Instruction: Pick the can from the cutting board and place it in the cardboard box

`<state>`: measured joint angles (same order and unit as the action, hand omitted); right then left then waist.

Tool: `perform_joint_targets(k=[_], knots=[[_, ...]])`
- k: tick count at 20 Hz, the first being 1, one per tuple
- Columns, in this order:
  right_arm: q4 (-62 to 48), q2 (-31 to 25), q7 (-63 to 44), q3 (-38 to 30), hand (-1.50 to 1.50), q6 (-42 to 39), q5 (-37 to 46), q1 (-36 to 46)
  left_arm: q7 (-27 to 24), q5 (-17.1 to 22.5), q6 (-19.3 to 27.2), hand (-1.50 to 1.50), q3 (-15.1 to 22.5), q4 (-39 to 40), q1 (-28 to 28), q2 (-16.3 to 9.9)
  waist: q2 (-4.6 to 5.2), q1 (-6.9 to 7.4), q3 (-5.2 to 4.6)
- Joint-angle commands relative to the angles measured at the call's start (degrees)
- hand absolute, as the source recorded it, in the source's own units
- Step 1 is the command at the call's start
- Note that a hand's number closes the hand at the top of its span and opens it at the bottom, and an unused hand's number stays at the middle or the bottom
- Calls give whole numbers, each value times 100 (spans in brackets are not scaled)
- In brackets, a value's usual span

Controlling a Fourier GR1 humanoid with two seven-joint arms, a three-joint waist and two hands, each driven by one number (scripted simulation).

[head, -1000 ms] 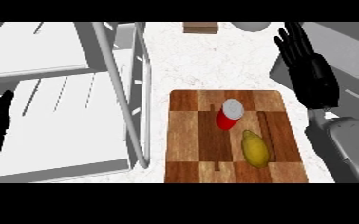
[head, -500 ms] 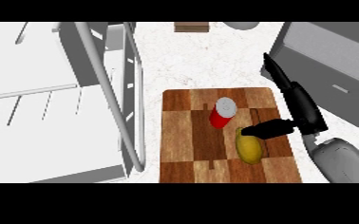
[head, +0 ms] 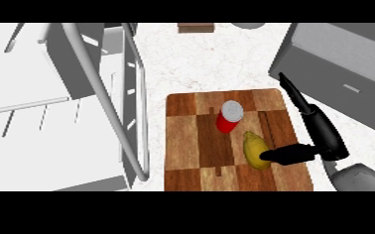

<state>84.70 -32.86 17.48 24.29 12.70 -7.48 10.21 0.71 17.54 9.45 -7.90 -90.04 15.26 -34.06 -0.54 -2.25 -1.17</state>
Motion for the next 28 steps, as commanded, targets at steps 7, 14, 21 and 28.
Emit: perform_joint_targets(k=[7, 14, 21, 28], knots=[[230, -1253, -1563, 698, -150, -1059, 1188, 834, 77, -1556, 130, 0, 451, 430, -791, 124, 78, 46, 90], [181, -1266, -2877, 1142, -150, -2360, 1217, 1693, 353, -1680, 19, 0, 492, 325, -977, 228, 80, 163, 100], [-82, -893, -3479, 1303, -150, -2527, 1320, 1987, 267, -1729, -520, 0, 262, 430, -911, 329, 81, 227, 97], [-154, -674, -3726, 1379, -150, -2637, 1304, 2109, 243, -1927, -1318, 0, 73, 477, -875, 202, 47, 330, 81]])
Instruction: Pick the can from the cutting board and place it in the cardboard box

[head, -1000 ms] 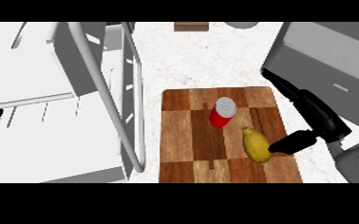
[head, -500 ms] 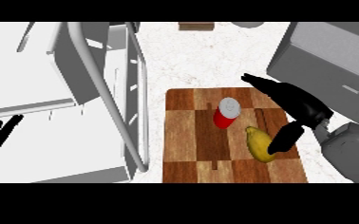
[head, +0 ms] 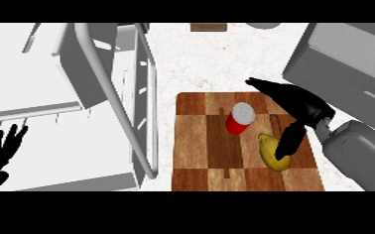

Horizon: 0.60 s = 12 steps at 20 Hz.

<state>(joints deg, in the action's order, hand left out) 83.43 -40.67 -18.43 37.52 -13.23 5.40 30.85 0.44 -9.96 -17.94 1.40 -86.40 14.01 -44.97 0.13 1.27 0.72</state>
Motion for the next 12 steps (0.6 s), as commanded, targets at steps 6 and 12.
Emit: perform_joint_targets(k=[6, 12], knots=[[-34, 242, -183, 64, -150, 38, -19, -75, 456, 455, 1047, 0, -888, -63, -726, 1366, -79, 76, -112], [17, 358, -64, 50, -150, 15, -84, -58, 724, 316, 642, 0, -1072, -160, -837, 1439, -100, 184, -112]])
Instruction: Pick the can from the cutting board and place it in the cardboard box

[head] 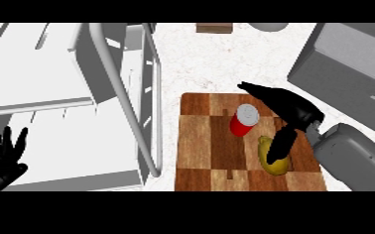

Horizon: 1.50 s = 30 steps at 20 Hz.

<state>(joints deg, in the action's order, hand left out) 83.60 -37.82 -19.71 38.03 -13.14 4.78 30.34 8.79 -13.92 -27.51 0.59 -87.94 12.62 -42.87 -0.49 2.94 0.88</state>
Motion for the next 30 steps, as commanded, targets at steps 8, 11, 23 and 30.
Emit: perform_joint_targets(k=[8, 11, 23, 30], knots=[[106, 172, -113, 5, -150, -29, -101, -2, 388, 502, 415, 0, -1019, -136, -954, 1056, -189, 222, -168], [13, 129, -276, 150, -150, -62, 28, -95, 534, 658, 345, 0, -1202, -173, -961, 1259, -189, 276, -164], [-39, 382, -664, 351, 150, 301, 764, 323, 657, 1423, 697, 0, -2290, -824, -763, 1847, -36, -101, -88], [-325, -283, 204, 271, 150, 598, 1343, 314, 139, 1662, 1214, 0, -2863, -1417, 57, 2208, 122, -629, -33]])
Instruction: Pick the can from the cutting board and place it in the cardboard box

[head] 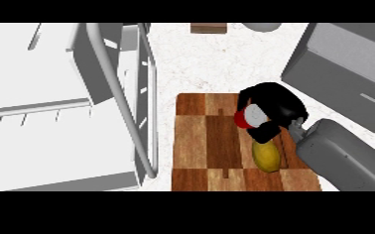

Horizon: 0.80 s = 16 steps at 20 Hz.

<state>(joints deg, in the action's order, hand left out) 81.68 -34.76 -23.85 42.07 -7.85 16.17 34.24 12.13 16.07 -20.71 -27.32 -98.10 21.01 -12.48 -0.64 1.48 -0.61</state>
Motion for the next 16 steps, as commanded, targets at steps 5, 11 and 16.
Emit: perform_joint_targets(k=[5, 11, 16], knots=[[-577, -1678, 1668, -688, 150, 39, 49, -185, -686, -246, 877, 0, -593, -662, 239, -46, 353, -993, 247], [-999, -2402, 2680, -1280, 150, 399, 118, 57, -946, 504, 658, 0, -1066, -926, 1001, 148, 456, -1296, 258], [-1220, -2588, 3507, -1890, 150, 821, -142, 309, -1072, 877, 524, 0, -1154, -966, 1523, 132, 492, -1414, 278]])
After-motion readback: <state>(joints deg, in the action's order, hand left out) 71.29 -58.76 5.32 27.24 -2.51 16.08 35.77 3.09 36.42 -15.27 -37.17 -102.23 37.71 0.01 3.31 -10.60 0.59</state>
